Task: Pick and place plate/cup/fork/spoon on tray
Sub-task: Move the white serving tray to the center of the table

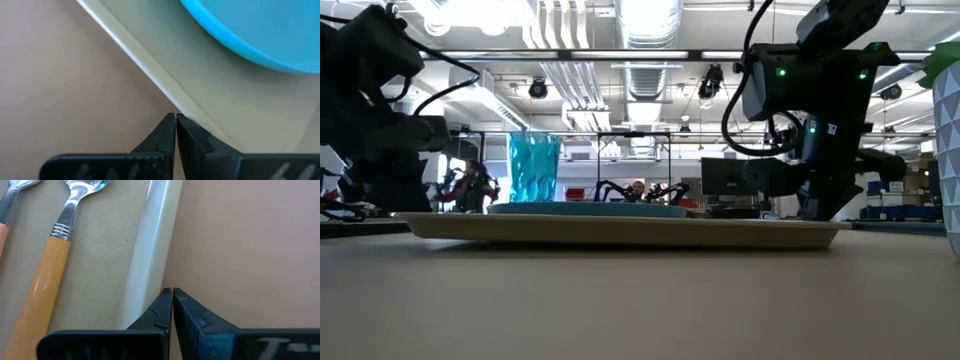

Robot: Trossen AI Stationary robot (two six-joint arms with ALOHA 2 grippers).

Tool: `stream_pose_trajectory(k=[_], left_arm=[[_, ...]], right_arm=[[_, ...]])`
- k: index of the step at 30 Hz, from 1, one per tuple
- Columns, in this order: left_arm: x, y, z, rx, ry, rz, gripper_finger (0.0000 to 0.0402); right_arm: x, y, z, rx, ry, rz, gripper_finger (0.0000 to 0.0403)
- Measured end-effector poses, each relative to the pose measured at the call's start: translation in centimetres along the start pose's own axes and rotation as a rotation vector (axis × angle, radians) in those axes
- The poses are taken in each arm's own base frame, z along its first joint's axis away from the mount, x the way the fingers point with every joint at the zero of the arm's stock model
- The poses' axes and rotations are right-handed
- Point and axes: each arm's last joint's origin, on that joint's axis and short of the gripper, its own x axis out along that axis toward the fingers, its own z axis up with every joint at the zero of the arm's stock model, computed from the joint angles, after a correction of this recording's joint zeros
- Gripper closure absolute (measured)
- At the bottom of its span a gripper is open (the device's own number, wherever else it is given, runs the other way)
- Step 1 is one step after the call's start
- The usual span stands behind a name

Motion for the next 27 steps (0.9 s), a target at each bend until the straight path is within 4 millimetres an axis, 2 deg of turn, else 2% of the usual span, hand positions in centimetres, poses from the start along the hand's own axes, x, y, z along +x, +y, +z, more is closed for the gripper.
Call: stream_pose_trajectory(k=[16, 27], left_arm=[[1.4, -0.9, 0.0, -0.028, 0.001, 0.004, 0.0401], [1.7, -1.2, -0.1, -0.023, 0.027, 0.003, 0.0401]], right_arm=[[0.1, -0.5, 0.2, -0.068, -0.021, -0.053, 0.0394], [-0.5, -0.2, -0.8, 0.013, -0.024, -0.028, 0.0394]])
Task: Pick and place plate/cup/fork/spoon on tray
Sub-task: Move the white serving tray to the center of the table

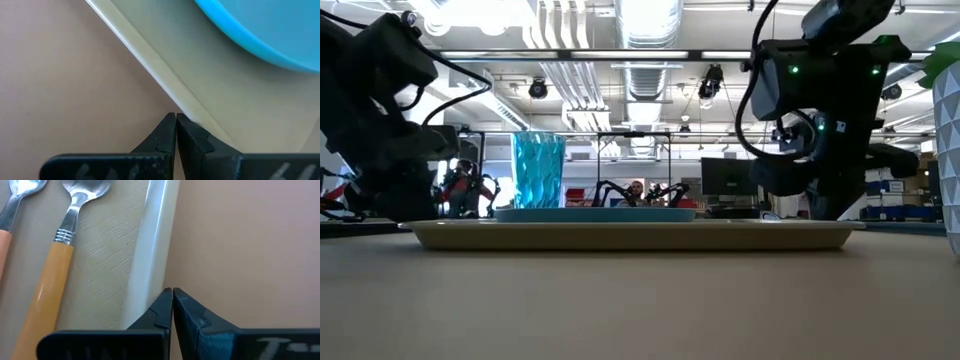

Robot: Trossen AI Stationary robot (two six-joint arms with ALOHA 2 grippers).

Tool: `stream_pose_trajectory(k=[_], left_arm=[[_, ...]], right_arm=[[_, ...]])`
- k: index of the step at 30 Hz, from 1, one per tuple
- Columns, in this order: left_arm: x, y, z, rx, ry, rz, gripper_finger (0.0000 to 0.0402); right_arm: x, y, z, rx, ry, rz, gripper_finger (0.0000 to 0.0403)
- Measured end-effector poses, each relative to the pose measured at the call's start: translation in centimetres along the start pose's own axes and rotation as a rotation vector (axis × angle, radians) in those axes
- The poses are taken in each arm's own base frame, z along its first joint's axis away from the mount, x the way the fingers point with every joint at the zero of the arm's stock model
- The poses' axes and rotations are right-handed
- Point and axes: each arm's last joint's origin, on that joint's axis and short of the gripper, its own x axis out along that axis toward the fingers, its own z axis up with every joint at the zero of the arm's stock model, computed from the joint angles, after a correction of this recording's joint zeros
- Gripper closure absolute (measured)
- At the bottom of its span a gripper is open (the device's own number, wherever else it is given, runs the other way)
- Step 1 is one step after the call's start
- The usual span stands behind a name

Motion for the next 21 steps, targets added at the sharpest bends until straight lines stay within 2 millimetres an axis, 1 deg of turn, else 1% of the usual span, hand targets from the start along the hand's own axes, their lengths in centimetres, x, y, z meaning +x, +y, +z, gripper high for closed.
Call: stream_pose_trajectory(k=[9, 15, 21], left_arm=[[-0.1, 0.0, 0.0, 0.001, 0.021, -0.014, 0.0401], [-0.4, -0.7, 0.1, 0.007, 0.038, -0.061, 0.0401], [-0.6, -1.4, -0.3, 0.016, 0.051, -0.072, 0.0401]], right_arm=[[-1.0, 0.1, -2.1, 0.046, 0.002, 0.027, 0.0394], [-1.1, -0.1, -2.1, 0.017, 0.002, 0.009, 0.0394], [-1.0, -0.2, -2.0, -0.006, 0.001, -0.001, 0.0394]])
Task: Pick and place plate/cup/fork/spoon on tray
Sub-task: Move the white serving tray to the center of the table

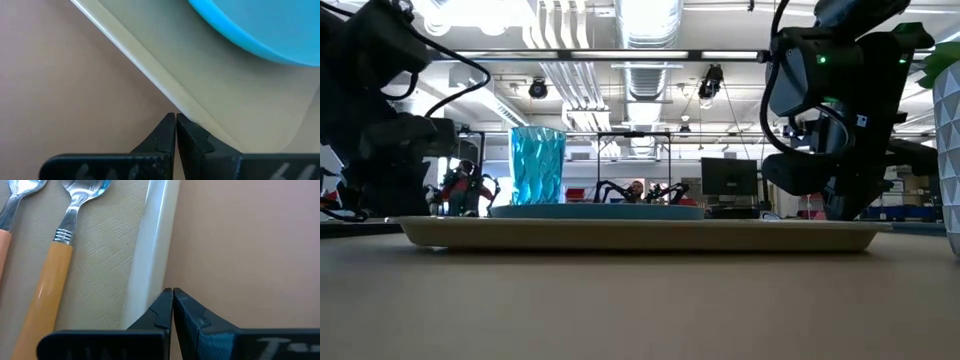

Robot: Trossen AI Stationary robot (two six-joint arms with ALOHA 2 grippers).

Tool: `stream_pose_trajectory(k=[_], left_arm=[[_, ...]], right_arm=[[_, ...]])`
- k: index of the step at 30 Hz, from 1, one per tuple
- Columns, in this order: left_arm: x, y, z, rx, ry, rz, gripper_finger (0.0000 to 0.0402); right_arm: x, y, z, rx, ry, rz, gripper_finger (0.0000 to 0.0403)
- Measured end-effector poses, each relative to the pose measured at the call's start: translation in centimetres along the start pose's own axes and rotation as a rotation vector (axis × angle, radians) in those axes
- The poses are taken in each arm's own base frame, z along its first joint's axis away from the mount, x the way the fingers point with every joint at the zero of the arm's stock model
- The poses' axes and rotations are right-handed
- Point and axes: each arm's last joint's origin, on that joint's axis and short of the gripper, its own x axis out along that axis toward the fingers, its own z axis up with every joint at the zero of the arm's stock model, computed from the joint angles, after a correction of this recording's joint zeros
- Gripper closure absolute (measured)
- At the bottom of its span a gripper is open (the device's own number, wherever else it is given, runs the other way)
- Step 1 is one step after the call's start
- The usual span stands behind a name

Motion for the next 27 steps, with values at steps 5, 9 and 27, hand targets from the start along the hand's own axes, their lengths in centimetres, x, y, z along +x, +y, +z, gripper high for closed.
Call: stream_pose_trajectory(k=[5, 9, 27], left_arm=[[0.4, -0.4, -0.4, 0.012, 0.010, 0.025, 0.0401], [0.7, -0.7, -0.4, 0.024, 0.017, 0.047, 0.0401], [-1.1, 0.7, -0.2, 0.040, 0.000, 0.128, 0.0401]], right_arm=[[0.0, -0.1, 0.0, -0.009, -0.007, -0.005, 0.0394], [0.0, -0.1, 0.0, -0.025, -0.011, -0.009, 0.0394], [-0.7, 0.3, 0.6, -0.022, -0.074, 0.020, 0.0394]])
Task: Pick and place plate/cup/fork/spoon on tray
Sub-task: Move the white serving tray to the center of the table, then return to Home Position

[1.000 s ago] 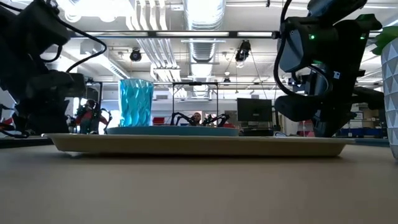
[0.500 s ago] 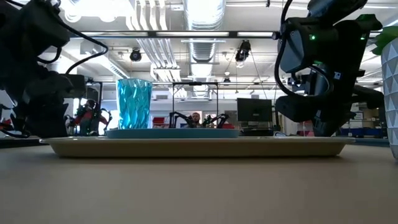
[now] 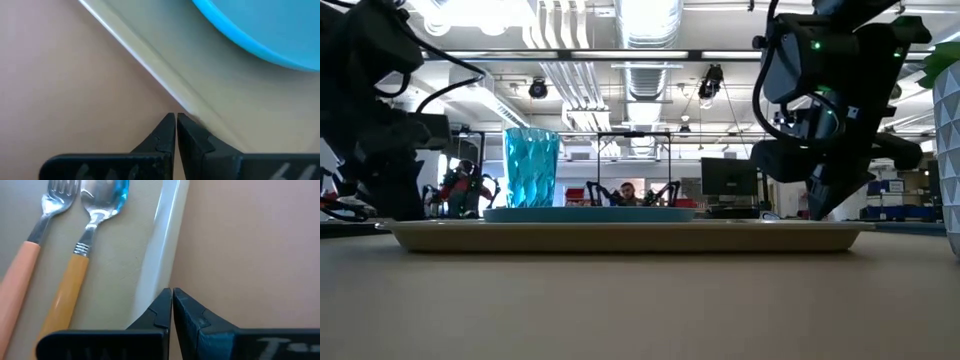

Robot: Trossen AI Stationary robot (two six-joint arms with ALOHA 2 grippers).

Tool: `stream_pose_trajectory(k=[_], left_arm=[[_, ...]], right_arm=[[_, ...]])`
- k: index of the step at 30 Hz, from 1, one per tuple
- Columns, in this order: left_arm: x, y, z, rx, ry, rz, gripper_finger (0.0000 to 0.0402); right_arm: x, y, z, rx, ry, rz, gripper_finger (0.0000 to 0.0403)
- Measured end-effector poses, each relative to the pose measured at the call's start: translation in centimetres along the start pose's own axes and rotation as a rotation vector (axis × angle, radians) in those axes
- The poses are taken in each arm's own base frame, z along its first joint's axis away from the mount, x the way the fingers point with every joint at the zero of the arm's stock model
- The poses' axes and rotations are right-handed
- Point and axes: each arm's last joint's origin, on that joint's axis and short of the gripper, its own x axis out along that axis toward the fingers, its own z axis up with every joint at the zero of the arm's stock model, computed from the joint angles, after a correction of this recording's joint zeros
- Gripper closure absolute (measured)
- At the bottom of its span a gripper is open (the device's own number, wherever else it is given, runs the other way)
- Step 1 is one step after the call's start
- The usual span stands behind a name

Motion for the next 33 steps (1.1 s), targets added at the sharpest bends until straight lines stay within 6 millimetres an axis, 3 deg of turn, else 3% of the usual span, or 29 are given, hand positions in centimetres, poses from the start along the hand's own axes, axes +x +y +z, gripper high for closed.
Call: stream_pose_trajectory(k=[7, 13, 17, 23, 28, 33], left_arm=[[-0.4, 0.1, 0.1, 0.014, 0.003, 0.011, 0.0401], [-3.2, -0.9, 2.0, 0.092, -0.028, -0.005, 0.0401], [-6.7, -2.0, 4.3, 0.176, -0.141, -0.022, 0.0401], [-14.6, -2.8, 8.8, 0.340, -0.442, -0.049, 0.0401], [-20.3, -1.4, 10.9, 0.422, -0.663, -0.009, 0.0401], [-22.6, 0.9, 11.0, 0.398, -0.750, 0.051, 0.0401]], right_arm=[[-0.8, 0.3, 0.5, 0.007, -0.017, 0.025, 0.0394], [-4.3, 0.9, 2.8, -0.014, -0.104, 0.132, 0.0394], [-8.1, 1.3, 5.5, -0.057, -0.263, 0.227, 0.0394], [-15.1, 0.1, 9.9, -0.194, -0.473, 0.340, 0.0394], [-20.1, -2.7, 12.9, -0.271, -0.625, 0.384, 0.0394], [-22.3, -5.5, 14.2, -0.290, -0.687, 0.412, 0.0394]])
